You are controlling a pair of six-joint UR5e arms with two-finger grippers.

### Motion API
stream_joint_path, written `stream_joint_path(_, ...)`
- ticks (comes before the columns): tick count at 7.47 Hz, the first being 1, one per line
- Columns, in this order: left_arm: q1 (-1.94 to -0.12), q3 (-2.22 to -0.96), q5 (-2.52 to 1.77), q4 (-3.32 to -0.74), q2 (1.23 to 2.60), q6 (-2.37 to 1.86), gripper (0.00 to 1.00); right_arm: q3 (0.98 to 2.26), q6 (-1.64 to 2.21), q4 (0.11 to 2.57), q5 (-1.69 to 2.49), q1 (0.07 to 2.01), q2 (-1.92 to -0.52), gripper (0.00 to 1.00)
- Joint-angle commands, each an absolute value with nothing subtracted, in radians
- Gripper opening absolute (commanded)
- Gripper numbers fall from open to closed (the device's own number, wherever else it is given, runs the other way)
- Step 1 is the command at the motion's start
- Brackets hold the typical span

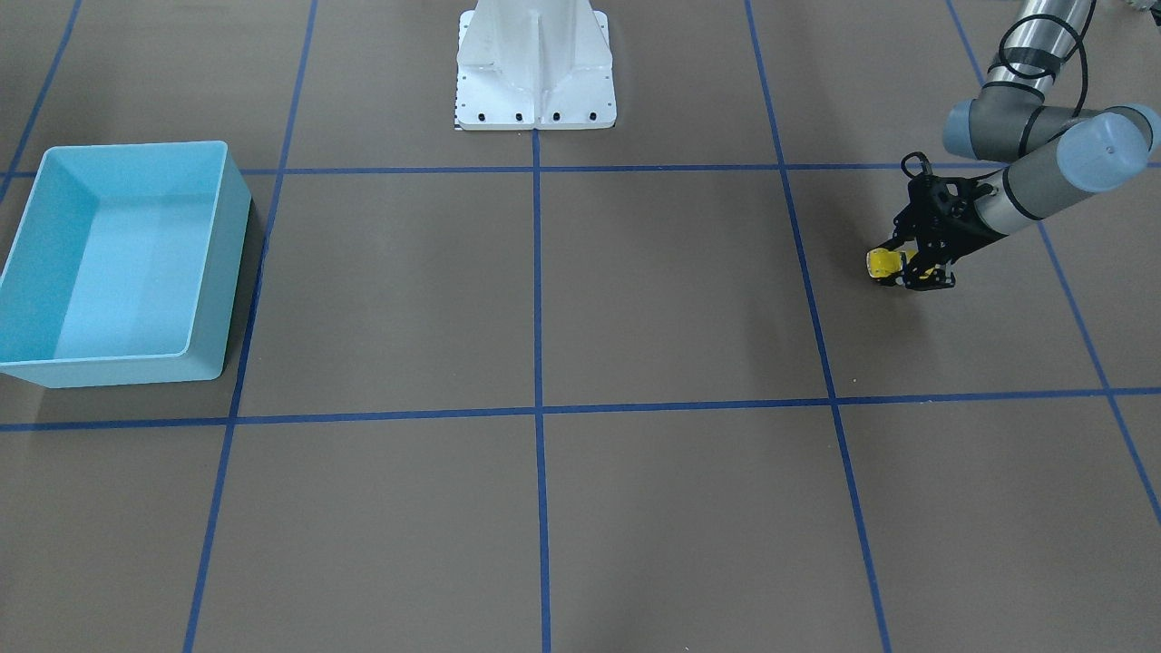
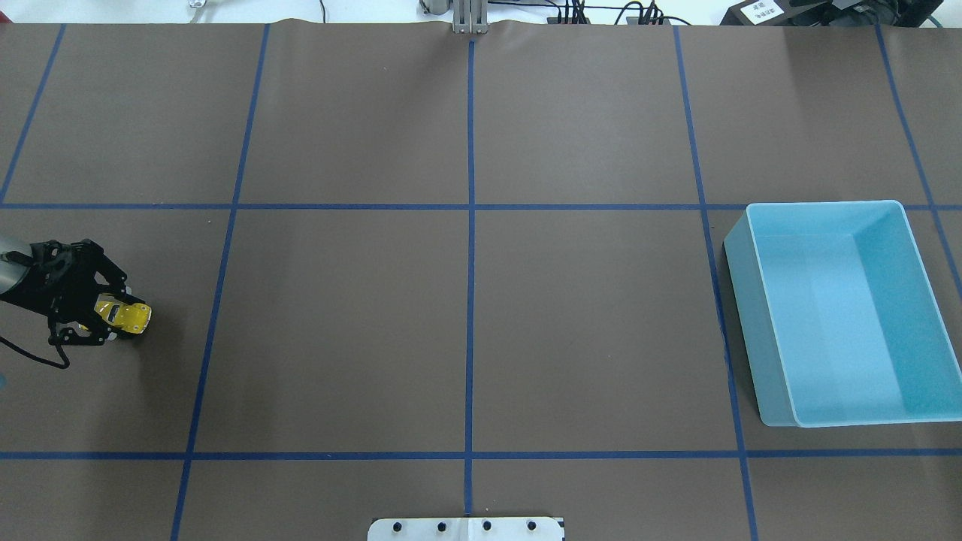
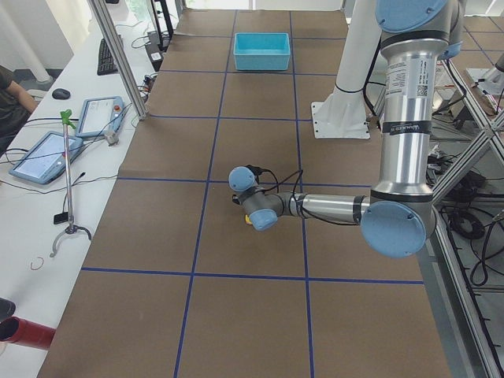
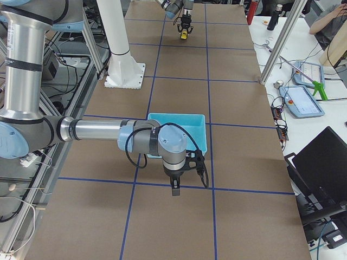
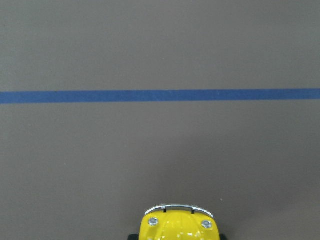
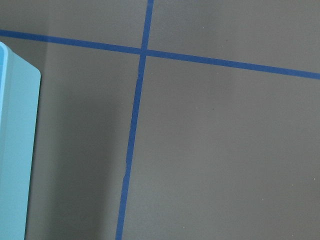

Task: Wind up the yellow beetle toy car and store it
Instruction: 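Drag the held car along the table away from the table edge, then pull the held car back along the table to wind it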

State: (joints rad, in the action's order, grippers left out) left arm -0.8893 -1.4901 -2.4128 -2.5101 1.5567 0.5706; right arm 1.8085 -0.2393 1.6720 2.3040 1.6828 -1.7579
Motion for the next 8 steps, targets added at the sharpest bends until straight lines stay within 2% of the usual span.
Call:
stream_joint_path(1,-0.893,-1.488,-2.414,-2.537,1.53,0.571,0.0,1.81,-0.239,1.672,2.304,1.683,-1.758,1.0)
stream_joint_path(8,-0.903,-1.456,-2.414,-2.641,1.485,0.571,0.0,1.812,-0.239,1.671,2.304,1.683,-1.755,1.0)
